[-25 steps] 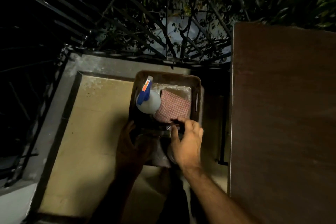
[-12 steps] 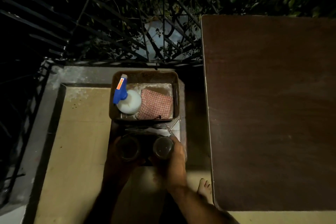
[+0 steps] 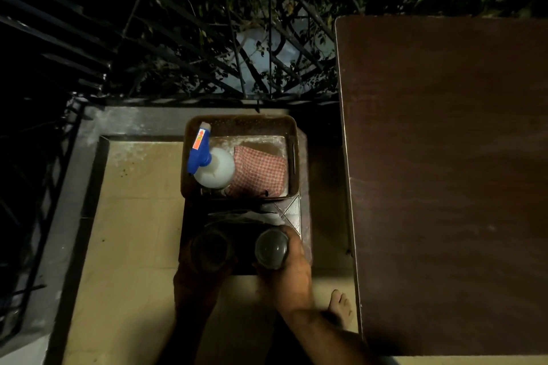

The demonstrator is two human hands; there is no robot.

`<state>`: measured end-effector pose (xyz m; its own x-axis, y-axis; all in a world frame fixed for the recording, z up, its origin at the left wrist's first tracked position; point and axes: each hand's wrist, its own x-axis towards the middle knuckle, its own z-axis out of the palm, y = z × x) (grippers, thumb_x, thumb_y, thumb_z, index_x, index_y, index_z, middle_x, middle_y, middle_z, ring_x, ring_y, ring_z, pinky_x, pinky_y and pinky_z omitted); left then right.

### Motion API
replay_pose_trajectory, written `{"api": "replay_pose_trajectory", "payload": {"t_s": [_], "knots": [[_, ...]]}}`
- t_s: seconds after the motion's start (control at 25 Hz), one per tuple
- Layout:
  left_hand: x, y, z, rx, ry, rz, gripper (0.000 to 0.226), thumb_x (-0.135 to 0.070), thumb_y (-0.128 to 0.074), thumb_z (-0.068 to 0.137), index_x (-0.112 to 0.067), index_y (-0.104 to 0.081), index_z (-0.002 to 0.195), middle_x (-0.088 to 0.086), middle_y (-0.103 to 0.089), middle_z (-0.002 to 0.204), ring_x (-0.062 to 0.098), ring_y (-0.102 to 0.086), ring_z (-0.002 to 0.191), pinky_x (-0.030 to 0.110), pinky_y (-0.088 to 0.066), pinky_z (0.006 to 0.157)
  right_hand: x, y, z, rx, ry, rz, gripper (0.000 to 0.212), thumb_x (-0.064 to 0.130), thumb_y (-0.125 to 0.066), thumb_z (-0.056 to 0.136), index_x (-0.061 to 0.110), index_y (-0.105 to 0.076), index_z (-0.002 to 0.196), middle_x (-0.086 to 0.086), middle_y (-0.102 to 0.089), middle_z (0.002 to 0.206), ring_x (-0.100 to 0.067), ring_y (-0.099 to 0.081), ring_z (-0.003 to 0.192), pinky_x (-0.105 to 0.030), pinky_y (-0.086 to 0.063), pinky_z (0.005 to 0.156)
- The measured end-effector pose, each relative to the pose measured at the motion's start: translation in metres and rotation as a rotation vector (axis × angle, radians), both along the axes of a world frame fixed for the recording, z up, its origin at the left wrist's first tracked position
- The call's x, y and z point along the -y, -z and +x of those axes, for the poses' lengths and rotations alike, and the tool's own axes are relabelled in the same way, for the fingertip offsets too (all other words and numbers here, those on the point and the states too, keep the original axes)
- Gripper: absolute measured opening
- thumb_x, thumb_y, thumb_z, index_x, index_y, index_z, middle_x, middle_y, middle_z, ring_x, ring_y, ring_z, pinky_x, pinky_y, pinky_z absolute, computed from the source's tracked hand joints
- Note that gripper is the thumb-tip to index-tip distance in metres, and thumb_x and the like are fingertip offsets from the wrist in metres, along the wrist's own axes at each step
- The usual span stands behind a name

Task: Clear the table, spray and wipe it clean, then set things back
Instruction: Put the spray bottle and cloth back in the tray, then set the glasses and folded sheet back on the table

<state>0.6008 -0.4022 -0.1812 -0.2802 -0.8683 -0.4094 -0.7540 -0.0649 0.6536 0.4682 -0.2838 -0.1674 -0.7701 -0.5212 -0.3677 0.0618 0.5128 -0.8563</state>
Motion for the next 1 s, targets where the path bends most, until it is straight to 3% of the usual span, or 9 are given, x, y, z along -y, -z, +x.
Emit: {"api": "replay_pose_trajectory", "payload": {"t_s": [0.12,0.16,0.24,0.36,0.44,0.6,0.76,0.88,1.0], "knots": [[-0.003,-0.049,-0.013,-0.029,-0.043,0.014,0.12,-0.094,-0.047,0.057,-0.004,-0.052,0.136,0.013,-0.06,0.126,0.03,-0.06,0.114,0.035,-0.044,0.097,-0.007,-0.035,-0.002,-0.027,-0.09,-0.041,0.087,0.022,-0.089,0.062,0.059,-0.044,0.127,0.042,-0.052,0.124,0.018,-0.051,0.116,-0.001,-0.038,0.094],[-0.004,-0.064,-0.012,-0.028,-0.045,0.036,0.116,-0.095,-0.031,0.065,-0.001,-0.057,0.128,0.021,-0.063,0.119,0.035,-0.064,0.107,0.042,-0.048,0.098,-0.01,-0.05,-0.005,-0.032,-0.103,-0.063,0.087,0.025,-0.09,0.062,0.059,-0.045,0.128,0.038,-0.057,0.123,0.014,-0.055,0.114,-0.004,-0.042,0.093],[-0.004,-0.096,-0.017,-0.067,0.111,-0.081,0.076,-0.069,-0.047,0.084,0.001,-0.068,0.105,0.027,-0.071,0.098,0.042,-0.071,0.088,0.053,-0.056,0.084,-0.013,-0.078,-0.019,-0.055,-0.119,-0.094,0.083,0.028,-0.092,0.061,0.053,-0.048,0.126,0.032,-0.062,0.119,0.009,-0.061,0.108,-0.008,-0.048,0.088],[0.01,-0.137,-0.031,-0.294,0.194,-0.192,0.026,-0.04,-0.076,0.079,-0.022,-0.07,0.096,-0.004,-0.074,0.101,0.018,-0.072,0.093,0.038,-0.059,0.082,-0.014,-0.125,-0.046,-0.115,-0.118,-0.102,0.074,0.038,-0.09,0.06,0.047,-0.051,0.122,0.027,-0.066,0.112,0.005,-0.065,0.1,-0.014,-0.053,0.082],[0.011,-0.161,-0.044,-0.424,0.187,-0.098,0.031,-0.032,-0.084,0.075,-0.025,-0.067,0.101,-0.004,-0.074,0.097,0.015,-0.072,0.09,0.041,-0.061,0.075,-0.013,-0.147,-0.066,-0.137,-0.095,-0.119,0.068,0.043,-0.088,0.06,0.044,-0.053,0.118,0.023,-0.067,0.107,0.003,-0.066,0.094,-0.017,-0.053,0.076],[0.003,-0.189,-0.087,-0.376,0.009,-0.206,0.071,-0.038,-0.09,0.052,-0.058,-0.052,0.109,-0.038,-0.063,0.104,-0.017,-0.061,0.093,0.021,-0.051,0.077,-0.019,-0.173,-0.111,-0.211,-0.07,-0.141,0.073,0.042,-0.088,0.054,0.054,-0.049,0.115,0.027,-0.066,0.105,0.01,-0.062,0.096,-0.004,-0.043,0.076],[-0.012,-0.2,-0.145,-0.387,0.018,-0.196,0.077,-0.042,-0.092,0.047,-0.056,-0.051,0.111,-0.016,-0.067,0.107,-0.006,-0.065,0.094,0.017,-0.054,0.071,-0.046,-0.189,-0.177,-0.228,-0.034,-0.13,0.08,0.045,-0.086,0.05,0.053,-0.046,0.12,0.027,-0.065,0.106,0.016,-0.057,0.096,0.002,-0.038,0.073],[-0.039,-0.21,-0.202,-0.349,0.064,-0.217,0.081,-0.048,-0.09,0.045,-0.045,-0.049,0.115,-0.014,-0.067,0.106,0.005,-0.065,0.097,0.031,-0.054,0.085,-0.078,-0.196,-0.237,-0.218,0.02,-0.113,0.081,0.042,-0.087,0.053,0.045,-0.045,0.122,0.024,-0.065,0.103,0.01,-0.059,0.092,0.0,-0.039,0.07],[-0.081,-0.214,-0.266,-0.36,0.1,-0.189,0.08,-0.045,-0.091,0.046,-0.044,-0.049,0.114,-0.014,-0.068,0.104,0.008,-0.065,0.096,0.03,-0.051,0.08,-0.124,-0.198,-0.31,-0.213,0.098,-0.1,0.077,0.035,-0.09,0.056,0.042,-0.046,0.119,0.022,-0.065,0.103,0.003,-0.061,0.094,-0.011,-0.045,0.077]]}}
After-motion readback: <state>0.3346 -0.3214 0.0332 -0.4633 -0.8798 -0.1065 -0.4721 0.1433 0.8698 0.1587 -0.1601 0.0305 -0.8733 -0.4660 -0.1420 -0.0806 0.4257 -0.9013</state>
